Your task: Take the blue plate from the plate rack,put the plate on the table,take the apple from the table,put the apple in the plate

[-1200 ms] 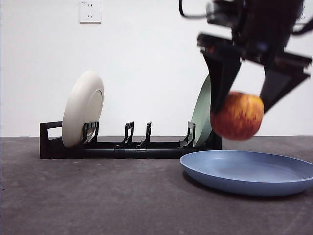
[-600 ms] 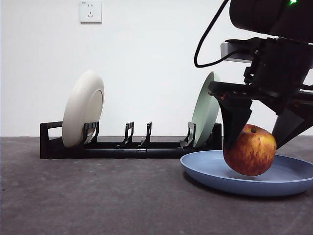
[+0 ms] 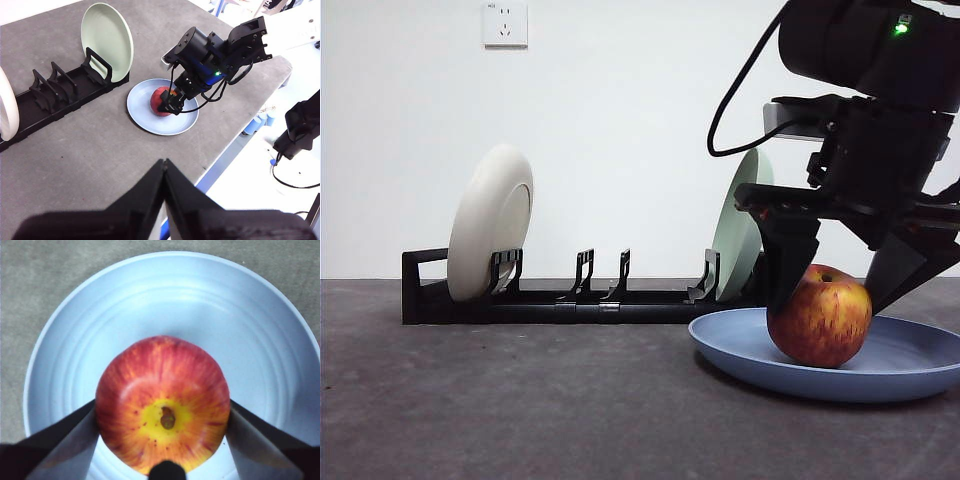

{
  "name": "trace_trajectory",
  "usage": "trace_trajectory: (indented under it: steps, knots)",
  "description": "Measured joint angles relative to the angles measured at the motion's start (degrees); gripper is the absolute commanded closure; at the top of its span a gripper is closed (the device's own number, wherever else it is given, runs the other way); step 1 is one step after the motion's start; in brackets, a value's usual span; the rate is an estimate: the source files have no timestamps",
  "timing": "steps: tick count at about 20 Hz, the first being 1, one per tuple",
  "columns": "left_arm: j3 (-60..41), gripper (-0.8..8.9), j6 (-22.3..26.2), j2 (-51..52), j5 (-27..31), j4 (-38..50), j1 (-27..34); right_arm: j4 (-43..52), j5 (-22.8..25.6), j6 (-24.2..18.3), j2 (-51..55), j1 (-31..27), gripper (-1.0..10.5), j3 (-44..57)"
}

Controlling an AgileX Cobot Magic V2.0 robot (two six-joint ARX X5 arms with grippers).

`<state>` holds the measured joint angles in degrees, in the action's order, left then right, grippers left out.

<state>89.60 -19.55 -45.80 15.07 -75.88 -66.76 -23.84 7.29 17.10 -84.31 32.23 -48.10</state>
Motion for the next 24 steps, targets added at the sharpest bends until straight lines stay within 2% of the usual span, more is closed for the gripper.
trace_trajectory:
  steps: [3,7,14,18,20,21,24]
  knots:
    - [0.0,8.18,0.0,0.0,0.0,0.0,0.0,-1.36,0.07,0.09,0.72,0.28,4.4,0.0]
    - [0.0,8.18,0.0,0.0,-0.02,-0.02,0.0,-9.99,2.4,0.02,6.29,1.05,4.4,-4.17]
    - [0.0,8.18,0.0,0.0,0.0,0.0,0.0,-23.43,2.56,-0.11,22.29,4.35,4.6,-8.63]
    - [0.0,8.18,0.0,0.0,-0.07,-0.02,0.0,-29.57,2.67,0.68,29.9,4.83,6.4,-11.5]
    - [0.0,8.18,0.0,0.0,-0.04,-0.02,0.0,-34.21,2.78,0.72,34.29,4.83,9.1,-13.97]
    - [0.0,8.18,0.0,0.0,-0.07,0.0,0.0,-36.37,2.75,0.72,35.93,4.83,9.6,-15.28]
    - [0.0,8.18,0.0,0.0,-0.04,0.0,0.0,-41.33,2.75,0.7,38.77,4.83,9.5,-19.5]
